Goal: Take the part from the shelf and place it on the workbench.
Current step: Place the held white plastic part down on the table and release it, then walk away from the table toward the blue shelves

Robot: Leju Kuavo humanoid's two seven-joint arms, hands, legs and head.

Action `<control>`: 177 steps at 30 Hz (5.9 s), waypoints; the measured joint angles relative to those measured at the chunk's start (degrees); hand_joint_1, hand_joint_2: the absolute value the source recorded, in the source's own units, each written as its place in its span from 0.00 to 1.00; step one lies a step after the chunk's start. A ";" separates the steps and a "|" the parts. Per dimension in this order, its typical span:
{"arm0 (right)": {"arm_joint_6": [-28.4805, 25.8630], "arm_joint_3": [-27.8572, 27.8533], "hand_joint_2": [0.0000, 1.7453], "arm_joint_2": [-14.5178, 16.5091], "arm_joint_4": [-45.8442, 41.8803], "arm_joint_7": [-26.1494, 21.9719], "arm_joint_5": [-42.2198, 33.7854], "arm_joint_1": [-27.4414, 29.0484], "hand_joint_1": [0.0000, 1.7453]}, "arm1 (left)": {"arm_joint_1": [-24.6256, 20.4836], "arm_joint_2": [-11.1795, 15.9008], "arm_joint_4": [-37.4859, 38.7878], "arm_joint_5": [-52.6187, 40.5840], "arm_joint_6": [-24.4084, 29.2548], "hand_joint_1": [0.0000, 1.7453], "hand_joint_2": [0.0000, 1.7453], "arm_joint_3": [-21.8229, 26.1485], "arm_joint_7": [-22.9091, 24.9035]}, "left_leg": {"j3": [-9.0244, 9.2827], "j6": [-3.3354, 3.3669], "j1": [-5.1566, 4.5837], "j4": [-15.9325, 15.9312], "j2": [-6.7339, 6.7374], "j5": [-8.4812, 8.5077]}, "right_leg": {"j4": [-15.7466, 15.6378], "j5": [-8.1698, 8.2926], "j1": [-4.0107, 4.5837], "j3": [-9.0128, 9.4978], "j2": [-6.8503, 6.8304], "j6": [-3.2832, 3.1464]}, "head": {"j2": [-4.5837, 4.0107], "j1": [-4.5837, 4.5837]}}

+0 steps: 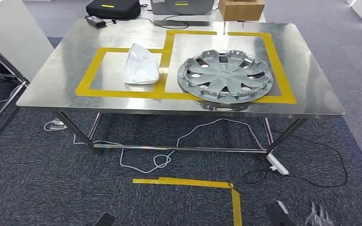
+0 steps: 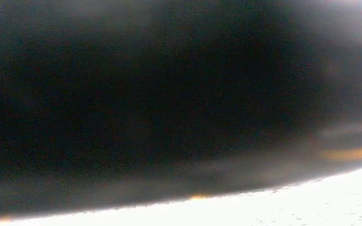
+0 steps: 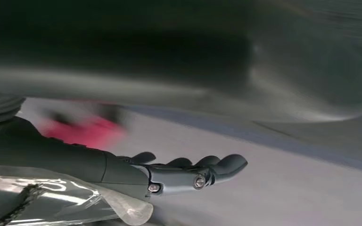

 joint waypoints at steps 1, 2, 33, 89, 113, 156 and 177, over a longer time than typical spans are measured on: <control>1.14 -1.61 0.00 1.21 0.97 1.55 -1.16 0.34 0.00 | 0.01 -0.16 0.02 -0.02 0.07 0.00 0.00 0.01 -0.15 | -0.49 -0.21 -0.10 0.17 0.00 0.39 | -4.58 0.70 0.08 3.51 -0.03 -0.17 | -0.01 0.04; 2.34 -2.88 0.00 2.21 1.95 3.24 -2.37 0.49 0.00 | -0.02 -0.30 0.03 -0.06 0.08 0.00 0.00 0.02 -0.33 | -0.88 -0.49 -0.18 0.33 0.08 0.83 | -8.91 0.64 0.15 6.57 -0.03 -0.36 | -0.01 0.02; 7.87 -23.71 0.00 6.91 34.12 -2.32 -12.18 -15.57 0.00 | -2.28 -0.60 0.09 -1.41 -1.65 0.00 0.00 -0.25 0.44 | -0.67 -0.59 -0.18 -0.34 0.87 1.55 | -10.56 1.16 0.51 8.09 0.04 -0.49 | 0.00 0.13; 9.28 -35.00 0.00 5.50 46.92 -5.92 -11.31 -22.58 0.00 | -2.30 -1.85 0.22 0.11 0.92 0.00 0.00 0.02 0.81 | 2.01 0.70 -0.19 -1.25 0.86 -0.24 | 5.47 -2.98 0.49 -5.44 -0.01 0.15 | 0.00 0.00; 5.02 -36.48 0.00 4.06 52.51 -8.91 -7.96 -25.03 0.00 | -3.88 -2.56 0.18 3.04 1.01 0.00 0.00 1.72 3.59 | 5.22 -1.89 0.44 -0.43 0.23 -3.67 | -11.85 3.85 0.90 3.20 -0.29 -2.62 | 0.00 -0.14; -1.53 -38.83 0.00 -1.76 67.16 -14.96 -14.04 -29.68 0.00 | -5.28 -3.06 0.14 4.73 0.85 0.00 0.00 4.42 3.65 | 3.73 -0.70 -0.40 -0.32 0.35 -2.37 | -11.95 5.59 0.05 1.66 -0.11 -1.03 | -0.01 -0.07; -0.05 -40.09 0.00 -1.90 67.19 -16.18 -15.12 -29.70 0.00 | -5.27 -3.05 0.12 5.96 -0.33 0.00 0.00 4.42 3.87 | 3.67 -0.71 -0.40 -0.32 0.35 -2.37 | -11.94 5.59 0.05 1.61 -0.12 -1.03 | 0.00 -0.07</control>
